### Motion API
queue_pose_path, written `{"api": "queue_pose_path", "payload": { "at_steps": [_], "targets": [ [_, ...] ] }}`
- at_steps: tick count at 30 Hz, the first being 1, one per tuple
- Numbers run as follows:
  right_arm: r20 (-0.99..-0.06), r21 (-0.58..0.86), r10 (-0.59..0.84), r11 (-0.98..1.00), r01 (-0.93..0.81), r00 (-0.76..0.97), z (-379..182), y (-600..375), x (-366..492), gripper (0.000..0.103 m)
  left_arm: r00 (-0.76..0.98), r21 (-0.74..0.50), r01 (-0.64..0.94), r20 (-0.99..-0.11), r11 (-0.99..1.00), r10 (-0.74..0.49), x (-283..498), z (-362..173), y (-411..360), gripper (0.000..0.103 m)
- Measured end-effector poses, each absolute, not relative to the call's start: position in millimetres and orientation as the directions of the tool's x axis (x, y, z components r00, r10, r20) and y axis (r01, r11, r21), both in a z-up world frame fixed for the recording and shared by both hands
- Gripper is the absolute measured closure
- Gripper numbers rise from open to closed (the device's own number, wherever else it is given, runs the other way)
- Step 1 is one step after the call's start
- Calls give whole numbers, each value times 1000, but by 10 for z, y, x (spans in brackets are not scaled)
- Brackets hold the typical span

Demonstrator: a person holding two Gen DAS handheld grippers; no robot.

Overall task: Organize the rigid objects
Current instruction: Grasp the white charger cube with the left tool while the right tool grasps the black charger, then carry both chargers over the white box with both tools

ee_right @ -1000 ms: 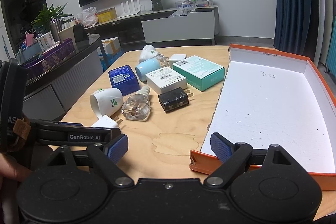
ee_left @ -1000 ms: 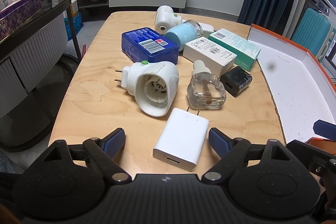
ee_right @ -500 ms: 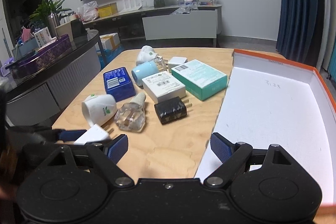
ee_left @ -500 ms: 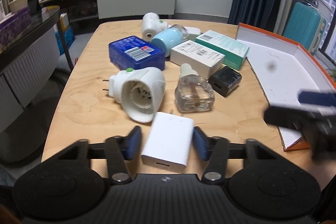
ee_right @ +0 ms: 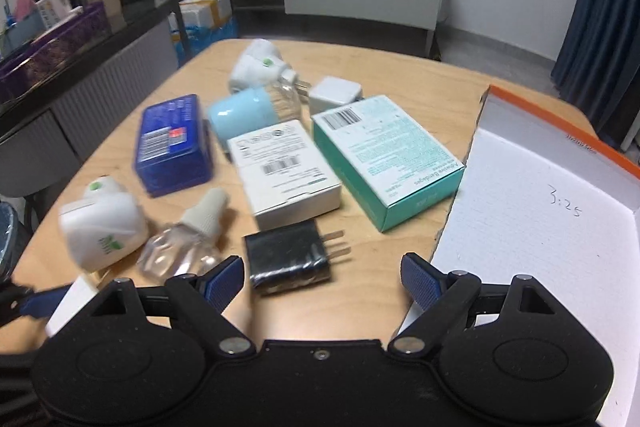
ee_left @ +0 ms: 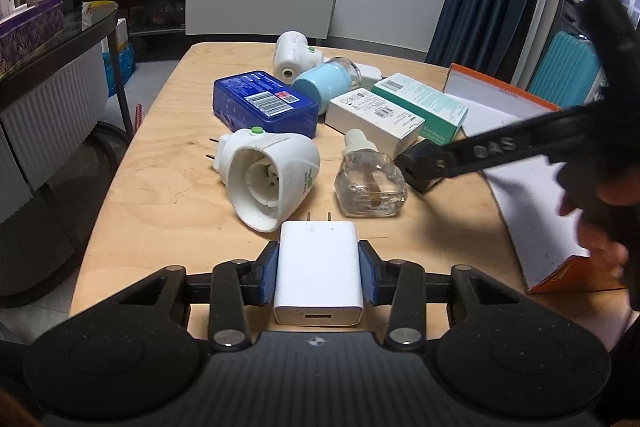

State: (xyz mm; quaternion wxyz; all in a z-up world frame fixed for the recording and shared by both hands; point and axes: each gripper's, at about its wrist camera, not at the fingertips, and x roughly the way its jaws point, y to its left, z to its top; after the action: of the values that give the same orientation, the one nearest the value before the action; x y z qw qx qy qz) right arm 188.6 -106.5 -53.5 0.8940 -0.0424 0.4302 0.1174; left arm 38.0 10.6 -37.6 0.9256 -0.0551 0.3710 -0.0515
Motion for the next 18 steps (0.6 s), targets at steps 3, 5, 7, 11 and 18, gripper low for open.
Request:
{"api": "queue_pose_path", "payload": {
  "at_steps": [3, 5, 7, 11, 18],
  "targets": [
    [-804, 14, 167, 965, -262, 570, -572, -1012, 1985, 2, 719, -152, 67, -677, 986, -153, 388, -381, 97, 62],
    [-813, -15, 146, 963, -270, 564, -592, -953, 2023, 3, 719, -160, 73, -676, 984, -164, 397, -385, 88, 62],
    [-809, -6, 169, 955, -296, 562, -587, -926, 2032, 12, 717, -162, 80, -676, 984, -169, 405, -387, 78, 62],
    [-794, -21, 165, 955, -297, 586, -564, -903, 1970, 30, 718, -169, 78, -674, 983, -173, 408, -381, 71, 62],
    [-739, 0, 178, 964, -264, 650, -401, -1062, 1700, 31, 716, -175, 79, -674, 981, -178, 401, -332, 51, 62]
  ]
}}
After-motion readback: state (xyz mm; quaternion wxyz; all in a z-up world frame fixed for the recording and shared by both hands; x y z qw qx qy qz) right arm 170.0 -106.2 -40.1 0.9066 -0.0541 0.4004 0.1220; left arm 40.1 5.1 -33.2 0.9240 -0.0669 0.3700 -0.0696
